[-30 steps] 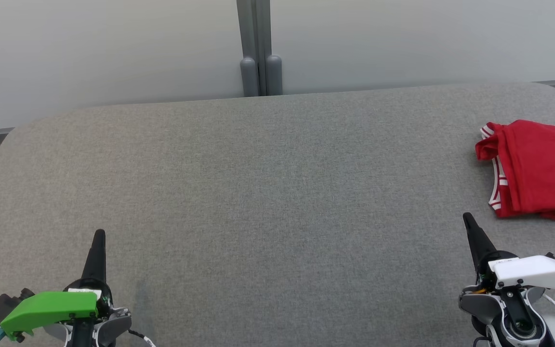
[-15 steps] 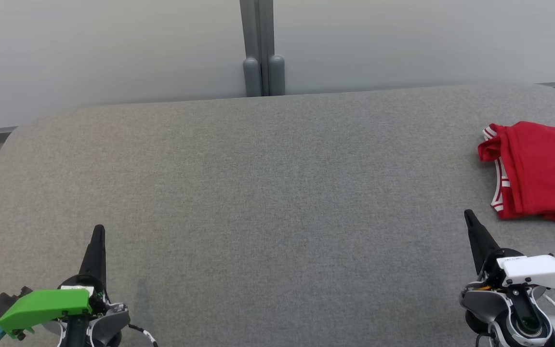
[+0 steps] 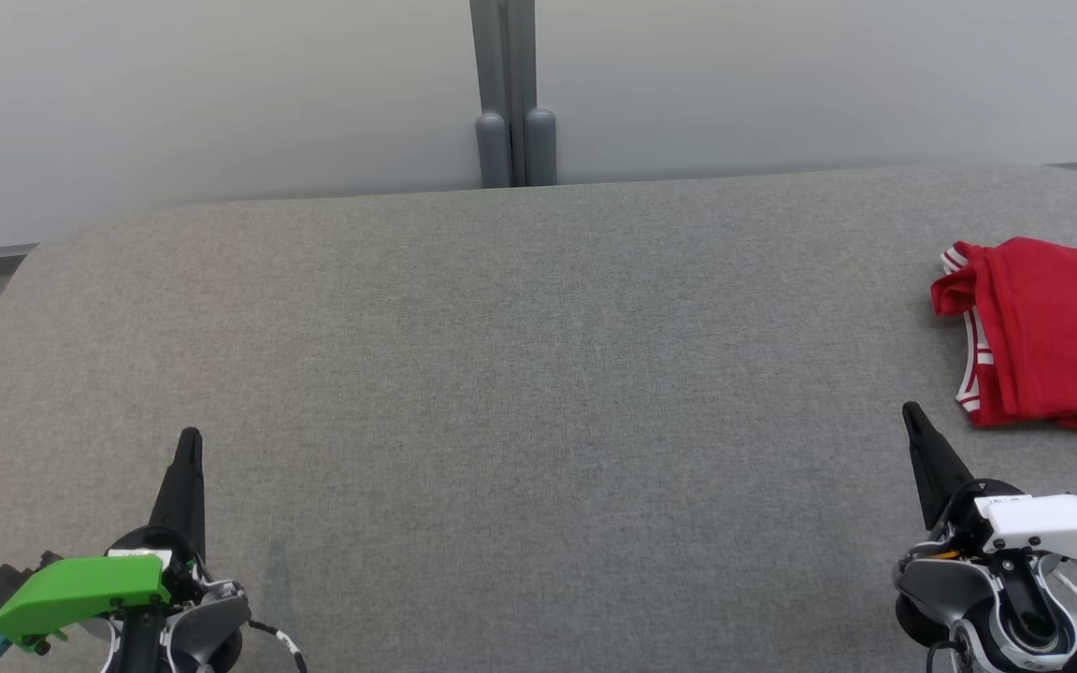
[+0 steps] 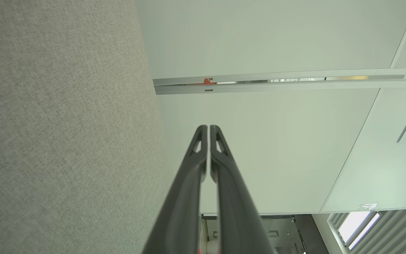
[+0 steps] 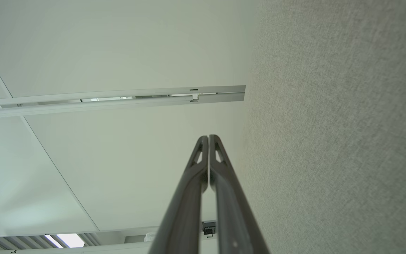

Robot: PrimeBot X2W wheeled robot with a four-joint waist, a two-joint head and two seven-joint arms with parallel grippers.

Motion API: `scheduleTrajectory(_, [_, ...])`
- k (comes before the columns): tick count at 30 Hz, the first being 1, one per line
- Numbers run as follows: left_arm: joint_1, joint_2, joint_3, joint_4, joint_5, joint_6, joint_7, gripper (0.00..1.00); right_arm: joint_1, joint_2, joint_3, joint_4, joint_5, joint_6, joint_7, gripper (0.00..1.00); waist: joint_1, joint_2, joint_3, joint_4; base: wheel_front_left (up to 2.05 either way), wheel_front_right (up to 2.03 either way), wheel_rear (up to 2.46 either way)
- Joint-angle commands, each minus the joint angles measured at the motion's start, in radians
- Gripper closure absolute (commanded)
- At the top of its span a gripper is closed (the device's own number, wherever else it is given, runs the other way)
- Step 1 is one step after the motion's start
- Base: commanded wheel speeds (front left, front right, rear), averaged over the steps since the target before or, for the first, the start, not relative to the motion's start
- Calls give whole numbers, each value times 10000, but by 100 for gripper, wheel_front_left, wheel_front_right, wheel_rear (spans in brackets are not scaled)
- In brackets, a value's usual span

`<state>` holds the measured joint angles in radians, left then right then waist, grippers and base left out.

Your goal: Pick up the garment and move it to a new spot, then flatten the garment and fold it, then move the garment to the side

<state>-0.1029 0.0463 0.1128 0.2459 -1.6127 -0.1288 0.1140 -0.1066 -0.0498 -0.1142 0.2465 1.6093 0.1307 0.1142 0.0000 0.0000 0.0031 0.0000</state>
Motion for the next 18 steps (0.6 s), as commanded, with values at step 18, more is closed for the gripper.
scheduleTrajectory(18, [-111,73,28,-20,-6,-35,35,100,-27,-4,-20,-51,66,0,35,100,0,0,0,0,0,0,0])
